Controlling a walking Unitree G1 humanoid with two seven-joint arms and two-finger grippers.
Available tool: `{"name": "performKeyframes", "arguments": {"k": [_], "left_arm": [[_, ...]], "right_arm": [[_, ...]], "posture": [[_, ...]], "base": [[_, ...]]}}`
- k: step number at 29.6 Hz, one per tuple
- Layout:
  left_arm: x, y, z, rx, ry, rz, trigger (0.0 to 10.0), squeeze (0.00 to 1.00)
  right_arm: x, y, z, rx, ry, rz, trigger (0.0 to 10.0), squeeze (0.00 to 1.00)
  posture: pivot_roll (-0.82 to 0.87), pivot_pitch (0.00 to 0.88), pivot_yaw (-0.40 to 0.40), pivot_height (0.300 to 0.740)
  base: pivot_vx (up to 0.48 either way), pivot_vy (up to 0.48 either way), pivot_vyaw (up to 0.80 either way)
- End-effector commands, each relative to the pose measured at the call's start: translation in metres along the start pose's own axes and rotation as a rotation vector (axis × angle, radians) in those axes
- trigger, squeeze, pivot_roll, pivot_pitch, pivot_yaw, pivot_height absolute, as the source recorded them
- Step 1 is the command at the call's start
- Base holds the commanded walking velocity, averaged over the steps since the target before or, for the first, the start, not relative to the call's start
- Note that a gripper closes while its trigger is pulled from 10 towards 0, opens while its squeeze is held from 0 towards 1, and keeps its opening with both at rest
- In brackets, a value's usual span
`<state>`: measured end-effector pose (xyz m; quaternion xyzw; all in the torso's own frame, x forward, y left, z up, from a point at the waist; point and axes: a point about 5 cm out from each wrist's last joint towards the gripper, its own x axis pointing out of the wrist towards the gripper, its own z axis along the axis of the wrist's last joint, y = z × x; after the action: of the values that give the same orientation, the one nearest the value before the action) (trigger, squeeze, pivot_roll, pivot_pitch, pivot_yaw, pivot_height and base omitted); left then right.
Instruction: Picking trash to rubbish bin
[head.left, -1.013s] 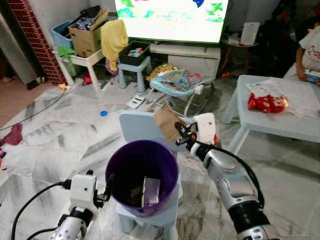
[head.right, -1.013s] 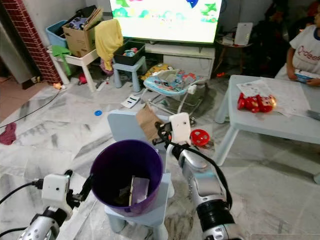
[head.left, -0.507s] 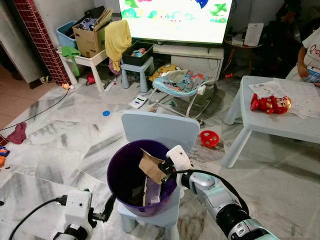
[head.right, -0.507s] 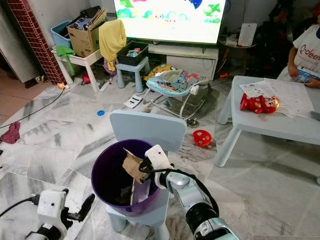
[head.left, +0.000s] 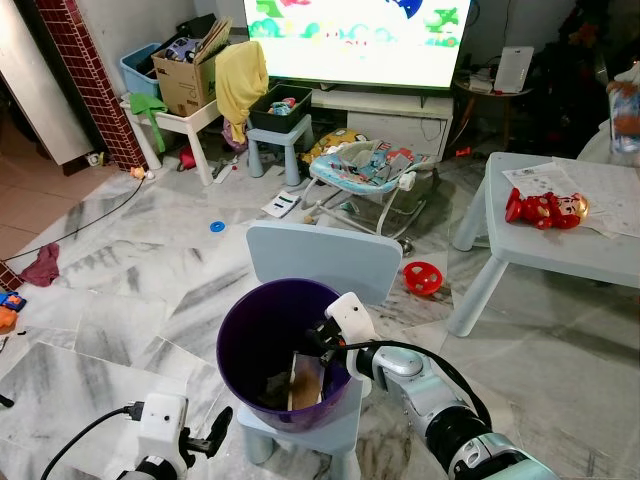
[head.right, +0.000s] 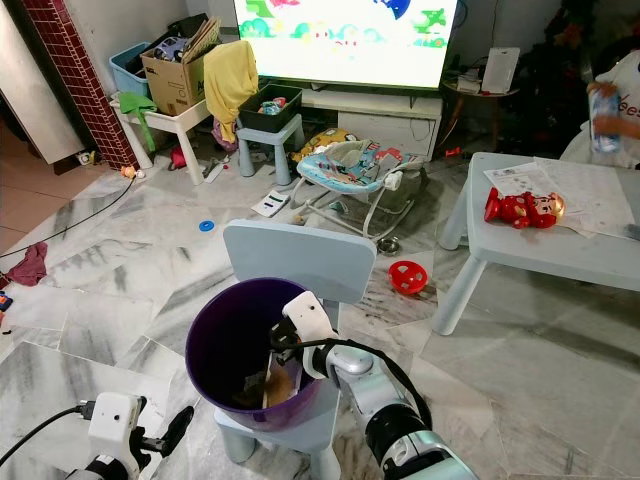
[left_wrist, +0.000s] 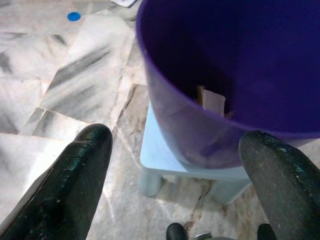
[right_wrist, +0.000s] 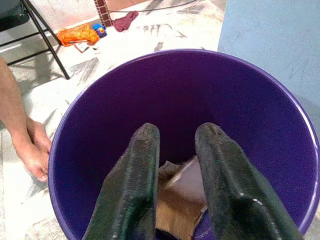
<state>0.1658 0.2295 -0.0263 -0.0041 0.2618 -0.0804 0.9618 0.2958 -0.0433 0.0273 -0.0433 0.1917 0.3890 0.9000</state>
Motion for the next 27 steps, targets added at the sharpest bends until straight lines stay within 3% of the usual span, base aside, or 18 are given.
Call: {"name": "performKeyframes", "arguments": {"k": [1,4,7,8,9,10,11,12,14,15,16,18,19,21,22,26,27], "left_arm": [[0.001,0.007,-0.003,0.015,0.000,0.010,10.0,1.00],[0.008,0.010,-0.002,0.041,-0.027,0.030,10.0,1.00],[0.020,0.021,0.034,0.177,-0.206,0.154,10.0,0.95],[0.023,0.024,0.059,0.200,-0.317,0.193,10.0,0.90],[0.023,0.024,0.059,0.200,-0.317,0.193,10.0,0.90],[0.024,0.024,0.073,0.202,-0.379,0.195,10.0,0.87],[0.024,0.017,0.081,0.210,-0.427,0.183,10.0,0.76],[0.025,0.010,0.086,0.216,-0.468,0.173,10.0,0.75],[0.030,-0.004,0.089,0.213,-0.519,0.147,10.0,0.76],[0.033,-0.009,0.090,0.202,-0.535,0.132,10.0,0.80],[0.036,-0.013,0.091,0.197,-0.548,0.125,10.0,0.91],[0.038,-0.016,0.091,0.195,-0.556,0.121,10.0,0.94],[0.040,-0.021,0.090,0.196,-0.564,0.117,10.0,1.00],[0.036,-0.037,0.123,0.207,-0.664,0.093,10.0,1.00],[0.036,-0.037,0.123,0.207,-0.664,0.093,10.0,1.00],[0.031,-0.048,0.197,0.193,-0.783,0.090,10.0,1.00],[0.031,-0.048,0.197,0.193,-0.783,0.090,10.0,1.00]], "right_arm": [[0.001,-0.005,0.014,-0.001,-0.073,-0.037,10.0,1.00],[-0.001,-0.013,0.024,0.002,-0.140,-0.075,10.0,1.00],[-0.012,-0.029,0.039,0.008,-0.242,-0.142,10.0,1.00],[-0.019,-0.036,0.043,0.003,-0.272,-0.167,10.0,1.00],[-0.019,-0.036,0.043,0.003,-0.272,-0.167,10.0,1.00],[-0.023,-0.040,0.044,0.002,-0.285,-0.181,10.0,1.00],[-0.028,-0.043,0.044,0.001,-0.295,-0.192,10.0,1.00],[-0.032,-0.046,0.045,0.000,-0.306,-0.201,10.0,1.00],[-0.040,-0.050,0.044,-0.008,-0.322,-0.217,10.0,1.00],[-0.044,-0.052,0.044,-0.017,-0.327,-0.226,10.0,1.00],[-0.048,-0.054,0.043,-0.021,-0.332,-0.237,10.0,1.00],[-0.052,-0.055,0.043,-0.020,-0.337,-0.247,10.0,1.00],[-0.057,-0.056,0.044,-0.015,-0.346,-0.259,10.0,1.00],[-0.069,-0.058,0.047,-0.017,-0.380,-0.299,10.0,1.00],[-0.069,-0.058,0.047,-0.017,-0.380,-0.299,10.0,1.00],[-0.099,-0.059,0.063,-0.024,-0.485,-0.414,10.0,1.00],[-0.099,-0.059,0.063,-0.024,-0.485,-0.414,10.0,1.00]], "posture": [[0.16,0.000,0.033,0.740],[0.15,0.000,0.031,0.740],[0.14,0.000,0.031,0.740],[0.13,0.000,0.031,0.740],[0.13,0.000,0.031,0.740],[0.13,0.000,0.031,0.740],[0.12,0.000,0.033,0.740],[0.11,0.000,0.035,0.740],[0.10,0.000,0.038,0.740],[0.09,0.000,0.039,0.740],[0.09,0.000,0.040,0.740],[0.08,0.000,0.042,0.740],[0.08,0.000,0.043,0.740],[0.07,0.000,0.044,0.740],[0.07,0.000,0.044,0.740],[0.02,0.000,0.047,0.740],[0.02,0.000,0.047,0.740]], "base": [[0.000,0.000,0.00],[0.000,0.000,0.00],[0.000,0.000,0.00],[0.000,0.000,0.00],[0.000,0.000,0.00],[0.000,0.000,0.00],[0.000,0.000,0.00],[0.000,0.000,0.00],[0.000,0.000,0.00],[0.000,0.000,0.00],[0.000,0.000,0.00],[0.000,0.000,0.00],[0.000,0.000,0.00],[0.000,0.000,0.00],[0.000,0.000,0.00],[0.000,0.000,0.00],[0.000,0.000,0.00]]}}
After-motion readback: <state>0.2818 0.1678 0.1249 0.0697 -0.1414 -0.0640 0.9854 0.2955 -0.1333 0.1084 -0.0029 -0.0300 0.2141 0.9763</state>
